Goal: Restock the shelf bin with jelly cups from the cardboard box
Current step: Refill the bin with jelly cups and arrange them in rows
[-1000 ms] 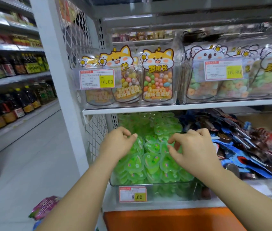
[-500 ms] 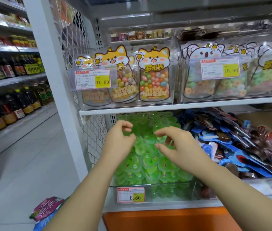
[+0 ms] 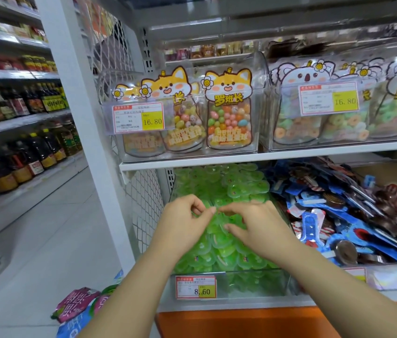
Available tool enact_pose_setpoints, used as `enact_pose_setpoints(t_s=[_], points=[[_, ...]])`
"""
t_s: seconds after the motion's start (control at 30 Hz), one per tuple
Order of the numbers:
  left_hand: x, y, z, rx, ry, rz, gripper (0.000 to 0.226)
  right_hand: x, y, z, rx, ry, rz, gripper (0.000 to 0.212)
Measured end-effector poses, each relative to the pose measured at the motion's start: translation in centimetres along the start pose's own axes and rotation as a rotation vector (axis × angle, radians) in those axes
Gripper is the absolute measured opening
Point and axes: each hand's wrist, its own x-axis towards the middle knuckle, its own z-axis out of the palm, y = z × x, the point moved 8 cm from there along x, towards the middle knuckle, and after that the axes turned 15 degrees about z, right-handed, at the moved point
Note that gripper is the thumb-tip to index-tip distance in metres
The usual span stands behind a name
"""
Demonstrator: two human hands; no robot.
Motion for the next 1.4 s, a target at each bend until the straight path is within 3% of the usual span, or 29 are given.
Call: enact_pose_setpoints(t_s=[0.17, 0.3, 0.47, 0.57, 0.7, 0.8, 0.97, 1.1, 1.3, 1.4], points=[[-1.6, 0.5, 1.3, 0.182, -0.168, -0.051, 0.049, 0.1, 0.4, 0.5, -0.059, 0.015, 0.030, 0.042], [-1.8, 1.4, 1.4, 0.225, -0.148, -0.046, 0.049, 0.0, 0.5, 1.0, -0.095, -0.001, 0.053, 0.043], [-1.7, 1.0, 1.5, 0.132, -0.098, -0.086, 0.046, -0.1, 0.6, 0.5, -0.056, 0.042, 0.060, 0.043], [-1.4, 0.5, 1.4, -0.083, -0.032, -0.133, 0.040, -0.1, 0.2, -0.4, 0.029, 0.058, 0.034, 0.043], [-1.2, -0.2, 0.7, -0.419, 0.007, -0.192, 0.028, 0.5, 0.2, -1.3, 0.429, -0.013, 0.056, 0.032], [-1.4, -0.8, 0.1, -0.600, 0.159, -0.296, 0.015, 0.9, 1.1, -1.3, 0.836, -0.100, 0.194, 0.015], [-2.4, -0.2, 1.8, -0.776, 0.309, -0.431, 0.011, 0.2, 1.4, -0.5, 1.018, 0.019, 0.329, 0.013], [-1.8, -0.5, 2.4, -0.858, 0.315, -0.495, 0.013, 0.5, 1.4, -0.7, 0.858, -0.010, 0.273, 0.013], [3.2, -3.8, 1.7, -0.672, 0.267, -0.516, 0.017, 1.8, 4.6, -3.9, 0.075, 0.190, 0.183, 0.027], [5.9, -4.7, 3.0, -0.520, 0.178, -0.521, 0.026, 2.4, 5.6, -3.2, -0.049, 0.180, 0.187, 0.027]])
